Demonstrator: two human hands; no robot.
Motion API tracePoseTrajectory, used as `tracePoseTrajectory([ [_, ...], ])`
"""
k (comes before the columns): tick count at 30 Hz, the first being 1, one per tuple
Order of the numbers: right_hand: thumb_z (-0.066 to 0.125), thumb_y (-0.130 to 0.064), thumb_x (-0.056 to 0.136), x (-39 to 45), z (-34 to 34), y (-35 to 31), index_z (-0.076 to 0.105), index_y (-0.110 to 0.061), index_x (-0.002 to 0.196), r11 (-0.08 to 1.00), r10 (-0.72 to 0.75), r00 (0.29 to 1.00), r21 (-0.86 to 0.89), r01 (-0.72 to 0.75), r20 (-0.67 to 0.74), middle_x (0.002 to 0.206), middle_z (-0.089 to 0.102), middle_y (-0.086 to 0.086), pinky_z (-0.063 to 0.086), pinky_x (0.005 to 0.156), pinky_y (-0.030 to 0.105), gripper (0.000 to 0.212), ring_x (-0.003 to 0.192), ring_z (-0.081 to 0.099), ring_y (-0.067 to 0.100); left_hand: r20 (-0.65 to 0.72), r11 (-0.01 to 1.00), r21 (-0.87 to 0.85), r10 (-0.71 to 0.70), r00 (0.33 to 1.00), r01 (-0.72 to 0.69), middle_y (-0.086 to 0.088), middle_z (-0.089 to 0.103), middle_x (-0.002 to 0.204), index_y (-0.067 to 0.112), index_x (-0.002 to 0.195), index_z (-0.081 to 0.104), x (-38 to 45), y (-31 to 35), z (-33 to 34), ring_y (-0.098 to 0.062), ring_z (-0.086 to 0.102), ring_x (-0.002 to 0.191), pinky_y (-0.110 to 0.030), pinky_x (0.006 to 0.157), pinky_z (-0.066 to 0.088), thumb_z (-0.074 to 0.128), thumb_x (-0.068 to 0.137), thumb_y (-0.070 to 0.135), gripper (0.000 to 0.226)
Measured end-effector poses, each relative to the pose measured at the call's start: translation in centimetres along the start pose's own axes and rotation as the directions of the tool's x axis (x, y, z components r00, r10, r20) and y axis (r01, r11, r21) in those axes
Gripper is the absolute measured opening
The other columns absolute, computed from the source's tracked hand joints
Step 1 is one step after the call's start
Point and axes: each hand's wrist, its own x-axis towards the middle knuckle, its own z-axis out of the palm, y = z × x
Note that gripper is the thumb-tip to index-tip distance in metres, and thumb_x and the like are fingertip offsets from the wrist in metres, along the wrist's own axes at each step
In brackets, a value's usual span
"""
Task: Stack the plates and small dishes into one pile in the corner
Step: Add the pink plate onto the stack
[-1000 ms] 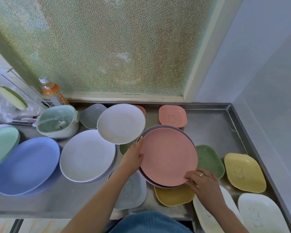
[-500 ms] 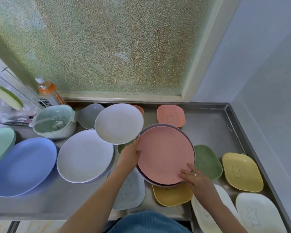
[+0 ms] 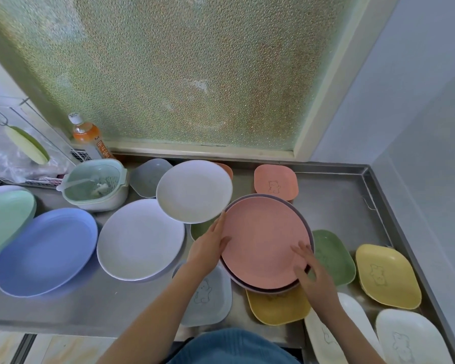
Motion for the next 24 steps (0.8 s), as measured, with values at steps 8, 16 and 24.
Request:
tracePoseTrajectory([
  [8,0.056,-0.018,0.09,2.1,0.9,0.7,0.029,-0.011,0.142,0.965,0.261,0.936,0.05,-0.256,-0.237,0.135,0.048,0.014,0.041,0.096,0.043,0.059,0.12,0.048,0.034,-0.206,0.991,-0.059,-0.132,0.97,0.122,-0.006,0.039,0.139,0.018,0.132,0.039,-2.3,-1.9,-0.2,-0.033,0.062,0.097,-0.042,0.07,0.05,0.039,0.098,0.026,0.035],
  [16,0.058,-0.028,0.081,4.8,1.3,0.4,0.042,-0.01,0.121,0.862,0.506,0.854,0.097,-0.497,-0.122,0.106,0.058,0.01,0.051,0.081,0.05,0.047,0.094,0.057,0.032,-0.141,0.901,0.286,-0.298,0.944,0.327,0.0,0.052,0.112,0.019,0.119,0.044,-6.1,-6.6,0.2,-0.022,0.063,0.095,-0.033,0.071,0.051,0.041,0.092,0.048,0.04],
  [24,0.049,-0.046,0.089,6.2,1.4,0.5,0.05,-0.01,0.116,0.807,0.585,0.805,0.167,-0.566,-0.101,0.097,0.061,0.012,0.051,0.081,0.049,0.045,0.089,0.058,0.032,-0.121,0.917,0.061,-0.385,0.915,0.394,-0.015,0.065,0.101,0.008,0.104,0.058,-5.7,-8.3,0.8,-0.036,0.062,0.094,-0.036,0.076,0.046,0.041,0.096,0.033,0.032],
])
